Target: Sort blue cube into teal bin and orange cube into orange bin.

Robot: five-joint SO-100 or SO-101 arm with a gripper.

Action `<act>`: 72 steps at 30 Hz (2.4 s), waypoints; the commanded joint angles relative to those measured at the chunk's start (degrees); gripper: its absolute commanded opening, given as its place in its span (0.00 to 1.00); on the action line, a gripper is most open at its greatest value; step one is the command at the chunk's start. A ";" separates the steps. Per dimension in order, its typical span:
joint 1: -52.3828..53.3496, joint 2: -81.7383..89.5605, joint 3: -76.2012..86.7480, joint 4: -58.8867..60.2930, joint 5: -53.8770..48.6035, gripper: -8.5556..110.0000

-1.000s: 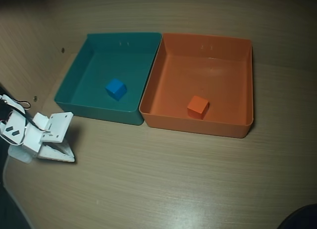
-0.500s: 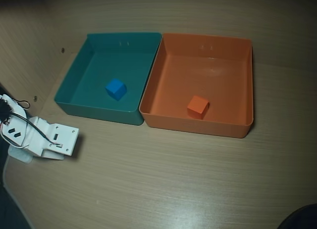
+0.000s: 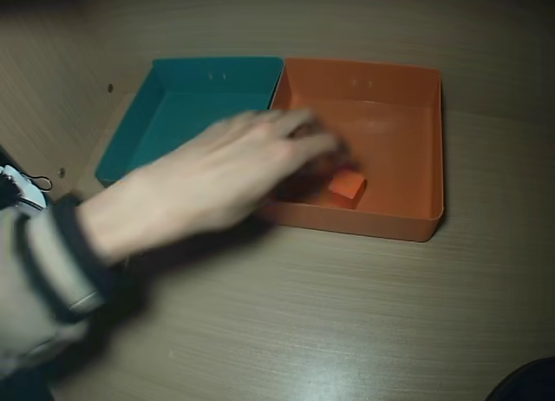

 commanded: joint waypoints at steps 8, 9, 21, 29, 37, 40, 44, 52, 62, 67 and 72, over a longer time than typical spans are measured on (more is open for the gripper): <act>-0.44 0.26 3.43 1.23 0.26 0.04; -0.44 0.26 3.43 1.23 0.26 0.04; -0.44 0.26 3.43 1.23 0.26 0.04; -0.44 0.26 3.43 1.23 0.26 0.04; -0.44 0.26 3.43 1.23 0.09 0.04; 0.00 0.26 3.43 1.23 -0.53 0.04; -0.44 -0.26 1.58 0.44 -0.70 0.04; 0.26 -17.40 -22.24 0.44 -0.70 0.04; 0.26 -61.44 -63.63 0.53 -0.44 0.05; 0.35 -78.57 -81.39 0.62 0.00 0.17; 0.44 -92.11 -95.62 0.53 -0.62 0.32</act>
